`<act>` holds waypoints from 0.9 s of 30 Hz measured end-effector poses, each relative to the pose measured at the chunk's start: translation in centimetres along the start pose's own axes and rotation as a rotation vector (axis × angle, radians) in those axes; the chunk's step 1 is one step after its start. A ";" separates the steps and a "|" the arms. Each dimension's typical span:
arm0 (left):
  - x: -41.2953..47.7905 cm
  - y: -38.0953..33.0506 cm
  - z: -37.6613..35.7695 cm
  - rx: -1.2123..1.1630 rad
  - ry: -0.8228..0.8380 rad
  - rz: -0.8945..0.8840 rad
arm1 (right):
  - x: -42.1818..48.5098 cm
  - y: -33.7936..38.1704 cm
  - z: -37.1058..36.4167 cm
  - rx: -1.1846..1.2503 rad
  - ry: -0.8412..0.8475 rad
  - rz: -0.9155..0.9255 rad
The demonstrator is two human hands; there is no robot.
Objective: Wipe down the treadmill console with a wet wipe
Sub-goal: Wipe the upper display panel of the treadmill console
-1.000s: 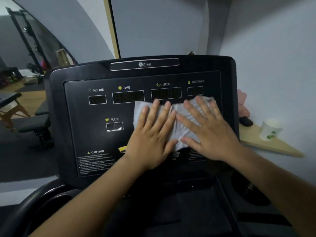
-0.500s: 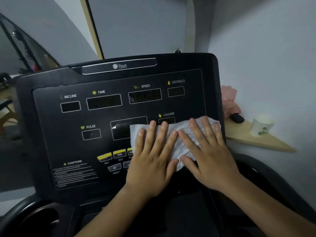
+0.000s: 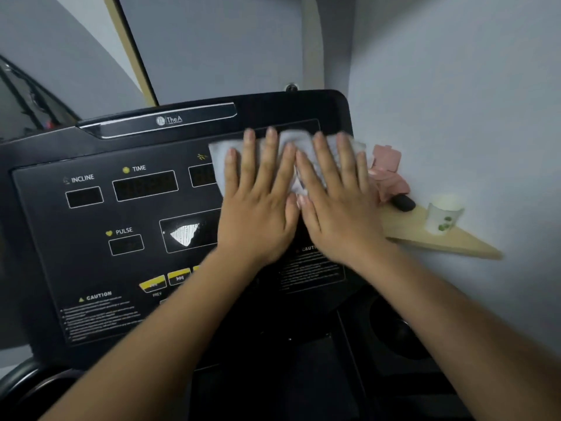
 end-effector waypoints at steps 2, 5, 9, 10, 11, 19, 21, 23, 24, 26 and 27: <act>-4.7 -1.2 -1.3 0.001 0.059 -0.042 | -4.8 1.4 -1.0 -0.003 0.023 0.051; -10.3 -1.4 -2.2 0.028 0.135 -0.100 | -9.6 2.6 -2.5 -0.020 0.086 0.156; -7.0 0.2 -1.1 0.061 0.112 -0.137 | -5.1 0.7 -1.9 -0.043 0.058 0.205; -4.9 0.9 -0.5 0.078 0.089 -0.113 | -2.7 0.1 -1.4 -0.058 0.046 0.190; -2.7 1.8 0.2 0.099 0.067 -0.078 | -0.2 -0.5 -0.8 -0.079 0.034 0.170; -1.4 3.4 1.8 0.039 0.018 0.057 | 2.8 2.2 0.9 -0.033 0.021 -0.048; -6.2 2.7 0.7 0.028 0.057 0.033 | -1.4 4.8 0.0 -0.006 0.038 0.024; -10.8 2.7 0.1 0.037 0.107 -0.008 | -5.2 6.7 -1.1 -0.015 0.062 0.130; -12.4 2.9 0.1 0.035 0.124 -0.029 | -6.4 7.1 -1.5 -0.019 0.075 0.173; -13.5 3.9 0.3 0.037 0.131 -0.058 | -7.0 7.2 -1.8 -0.030 0.083 0.230; -13.1 4.5 0.6 0.043 0.125 -0.064 | -6.4 7.1 -1.7 -0.042 0.077 0.251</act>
Point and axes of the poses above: each hand's wrist, its own x-axis towards the middle knuckle, its own z-axis out of the back of the hand, y = z × x, the point moved 7 cm from there along x, towards the middle knuckle, and after that the axes turned 13 degrees about -x, right-handed, at the moved point
